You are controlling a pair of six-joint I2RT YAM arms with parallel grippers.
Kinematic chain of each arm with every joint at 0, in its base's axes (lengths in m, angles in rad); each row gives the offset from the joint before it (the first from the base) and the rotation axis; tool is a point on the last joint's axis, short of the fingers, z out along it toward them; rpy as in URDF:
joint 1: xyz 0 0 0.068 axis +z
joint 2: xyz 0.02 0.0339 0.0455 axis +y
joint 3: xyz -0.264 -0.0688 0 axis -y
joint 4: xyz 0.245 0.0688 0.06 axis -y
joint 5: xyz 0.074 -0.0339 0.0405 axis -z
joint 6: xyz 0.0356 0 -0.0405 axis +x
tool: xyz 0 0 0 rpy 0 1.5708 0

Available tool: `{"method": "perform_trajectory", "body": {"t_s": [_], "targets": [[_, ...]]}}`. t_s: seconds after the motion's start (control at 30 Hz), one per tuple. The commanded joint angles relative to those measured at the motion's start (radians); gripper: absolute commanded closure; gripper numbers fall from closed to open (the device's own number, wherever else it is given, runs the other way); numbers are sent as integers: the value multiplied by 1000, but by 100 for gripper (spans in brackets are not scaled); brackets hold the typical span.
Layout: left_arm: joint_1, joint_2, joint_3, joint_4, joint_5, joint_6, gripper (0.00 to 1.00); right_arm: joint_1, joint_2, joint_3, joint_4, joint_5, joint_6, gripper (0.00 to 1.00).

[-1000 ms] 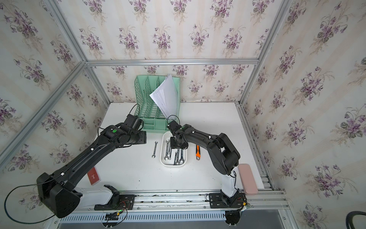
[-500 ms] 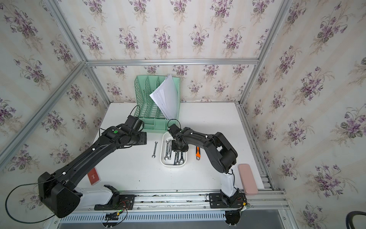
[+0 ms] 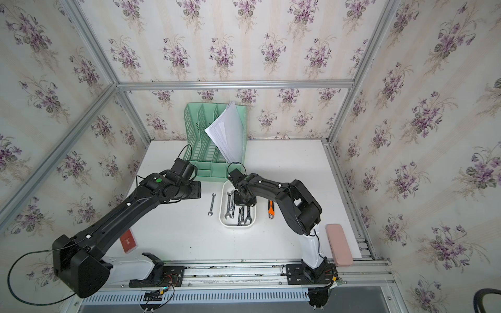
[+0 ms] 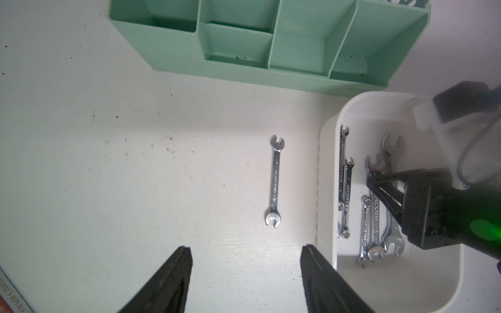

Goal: Take out the wrench from the storage box
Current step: Pick up the wrench from the storage box.

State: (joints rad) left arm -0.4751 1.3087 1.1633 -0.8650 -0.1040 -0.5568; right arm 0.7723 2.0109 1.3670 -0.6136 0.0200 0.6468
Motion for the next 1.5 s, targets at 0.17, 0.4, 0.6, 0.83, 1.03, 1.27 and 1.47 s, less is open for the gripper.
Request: {"method": "perform_trajectory", "body": {"t_s": [0.17,0.4,0.6,0.83,1.03,1.27,1.47], "targets": [[4,-6,1,12,3,5,31,-1,62,42,-50,48,-33,83],[4,-4,1,13,13,3,32,-10,99,102,-72,70,-52,79],[5,-10,-1,12,13,1,32,-10,64,88,-88,59,-40,68],[5,-9,-6,17,24,-5,32,5,28,62,-118,11,-30,65],[5,-5,-5,16,26,-5,31,25,43,123,-216,-14,-48,66],[5,-3,-4,16,24,-2,31,24,79,148,-238,-13,-51,66],[4,1,-7,19,26,0,32,21,102,162,-223,-7,-50,66]]}}
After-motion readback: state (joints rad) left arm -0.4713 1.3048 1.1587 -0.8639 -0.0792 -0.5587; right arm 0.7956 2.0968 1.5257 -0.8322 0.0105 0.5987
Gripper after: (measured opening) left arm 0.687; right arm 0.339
